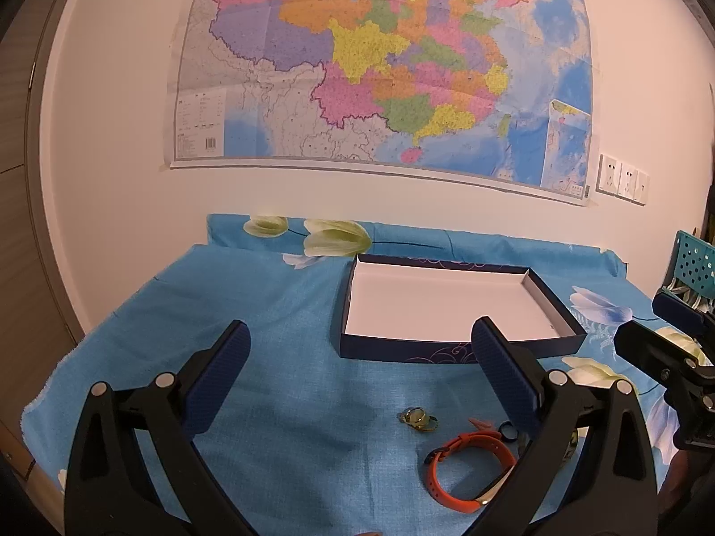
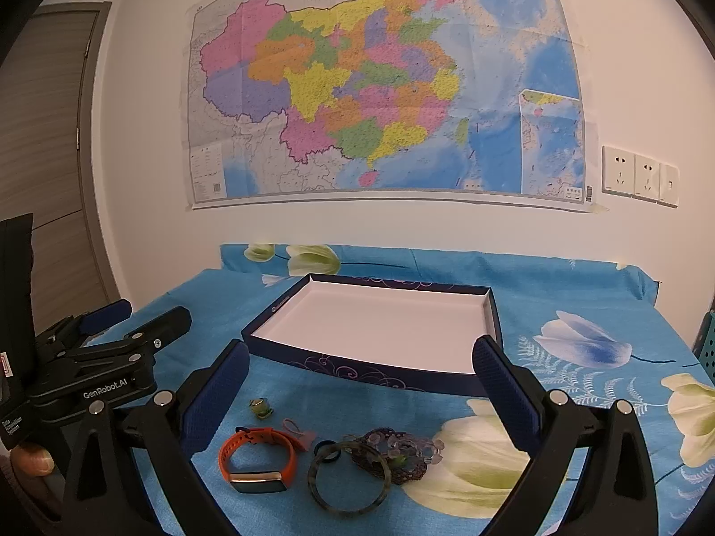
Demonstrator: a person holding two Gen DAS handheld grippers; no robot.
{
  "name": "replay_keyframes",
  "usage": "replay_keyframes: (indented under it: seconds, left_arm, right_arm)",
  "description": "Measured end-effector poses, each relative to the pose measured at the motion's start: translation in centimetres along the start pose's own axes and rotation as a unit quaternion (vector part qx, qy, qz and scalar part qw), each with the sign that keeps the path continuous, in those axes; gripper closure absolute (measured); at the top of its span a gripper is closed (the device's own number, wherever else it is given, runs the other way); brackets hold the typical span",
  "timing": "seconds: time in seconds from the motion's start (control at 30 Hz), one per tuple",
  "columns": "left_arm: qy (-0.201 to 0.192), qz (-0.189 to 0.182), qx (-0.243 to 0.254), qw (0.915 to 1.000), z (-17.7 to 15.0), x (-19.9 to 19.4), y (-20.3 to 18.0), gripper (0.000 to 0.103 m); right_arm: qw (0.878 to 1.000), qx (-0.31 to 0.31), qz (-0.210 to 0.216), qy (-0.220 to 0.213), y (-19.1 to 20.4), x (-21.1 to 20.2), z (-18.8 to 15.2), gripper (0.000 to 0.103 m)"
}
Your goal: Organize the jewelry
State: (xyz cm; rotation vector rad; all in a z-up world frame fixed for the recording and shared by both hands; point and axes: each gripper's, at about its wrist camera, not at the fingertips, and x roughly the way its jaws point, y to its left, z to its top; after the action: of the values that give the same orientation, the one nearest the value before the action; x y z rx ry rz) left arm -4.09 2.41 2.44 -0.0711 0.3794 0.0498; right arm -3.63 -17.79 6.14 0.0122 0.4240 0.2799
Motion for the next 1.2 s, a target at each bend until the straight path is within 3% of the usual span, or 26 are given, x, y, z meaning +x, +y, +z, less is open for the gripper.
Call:
replay_keyframes:
  seconds: [0.47,1.2]
  left_arm:
    - [-0.001,0.002,0.003,1.0,0.02,0.28,-0.09,0.005]
    - [0.005,-0.001,0.007,1.0,0.5,0.26,-0.73,0.005]
  right_arm:
    - [0.999,-0.03,-0.009,0.009,0.13,0.28,0.15,0.006]
    - [1.0,0.0,0.006,0.008,-0.39,0.24,0.01,0.006]
